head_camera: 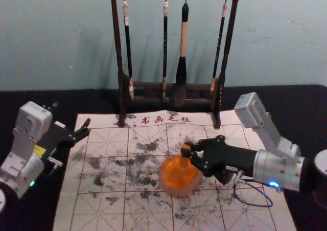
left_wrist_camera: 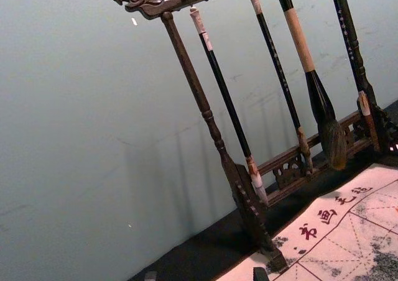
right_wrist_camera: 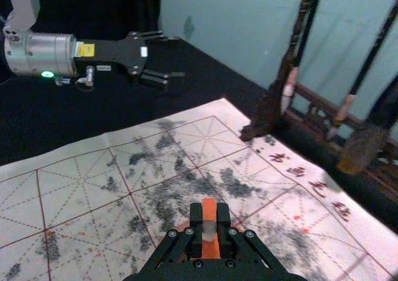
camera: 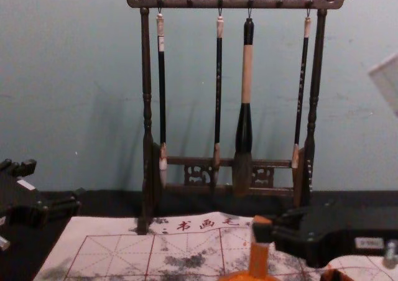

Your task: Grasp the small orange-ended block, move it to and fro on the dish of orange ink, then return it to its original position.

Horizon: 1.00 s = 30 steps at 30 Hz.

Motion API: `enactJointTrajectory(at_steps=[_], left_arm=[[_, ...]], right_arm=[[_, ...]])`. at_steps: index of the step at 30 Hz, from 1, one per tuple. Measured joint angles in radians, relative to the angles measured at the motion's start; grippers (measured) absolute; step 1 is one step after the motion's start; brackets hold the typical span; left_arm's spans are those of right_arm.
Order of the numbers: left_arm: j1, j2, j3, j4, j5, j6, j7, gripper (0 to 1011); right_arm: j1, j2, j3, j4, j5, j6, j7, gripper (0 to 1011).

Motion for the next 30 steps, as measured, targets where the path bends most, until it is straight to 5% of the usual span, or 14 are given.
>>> enactJointTrajectory(at_steps=[17, 30], left_arm=[[0.000, 0.000, 0.000, 0.000, 0.000, 0.000, 0.000, 1001], [0.000, 0.000, 0.000, 0.000, 0.000, 0.000, 0.000, 1002]], right_arm=[[-0.162, 0.110, 0.135, -0.170, 0.041, 0.027, -0.128, 92], [-0.227, 0.135, 0.189, -0.215, 0.029, 0.058, -0.164, 92]])
